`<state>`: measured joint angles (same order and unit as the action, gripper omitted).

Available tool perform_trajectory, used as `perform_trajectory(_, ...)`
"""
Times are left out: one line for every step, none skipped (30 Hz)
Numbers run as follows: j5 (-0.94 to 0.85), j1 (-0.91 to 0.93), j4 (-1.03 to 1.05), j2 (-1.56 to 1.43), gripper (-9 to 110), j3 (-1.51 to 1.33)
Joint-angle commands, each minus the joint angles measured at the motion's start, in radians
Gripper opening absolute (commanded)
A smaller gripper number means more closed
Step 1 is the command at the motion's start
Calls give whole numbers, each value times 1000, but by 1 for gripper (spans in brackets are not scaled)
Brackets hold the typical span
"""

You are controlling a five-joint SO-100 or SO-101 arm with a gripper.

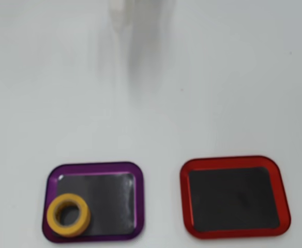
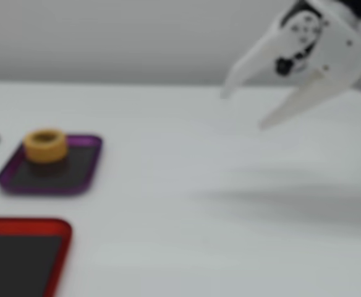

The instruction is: Grasp a tape and put it in the right purple dish.

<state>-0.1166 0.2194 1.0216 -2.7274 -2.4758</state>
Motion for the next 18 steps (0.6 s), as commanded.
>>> perform_trajectory(-9,5,-74,-161,18,-178)
perform_trajectory(-6,5,-83,-206,18,-227)
perform_trajectory(2,3,-91,-250,18,-272)
perform_trajectory(3,-2,-92,-295,18,-313)
perform_trajectory(3,-5,-92,-341,18,-353)
perform_trajectory(3,-5,-91,-385,18,-387)
perform_trajectory(3,-5,-81,-430,18,-419)
perform_trajectory(3,-5,-77,-474,18,-449)
perform_trajectory(3,-2,-74,-517,18,-477)
perform_trajectory(5,3,-63,-558,18,-508)
perform_trajectory(5,2,-43,-597,18,-538)
perform_trajectory(5,-2,-20,-637,18,-565)
perform_trajectory(5,-5,6,-675,18,-589)
perform_trajectory(5,-6,35,-696,18,-603)
perform_trajectory(8,-5,60,-729,18,-609)
perform_trajectory(8,-5,80,-739,18,-614)
perform_trajectory(8,-5,92,-736,18,-611)
perform_trajectory(8,-5,100,-729,18,-611)
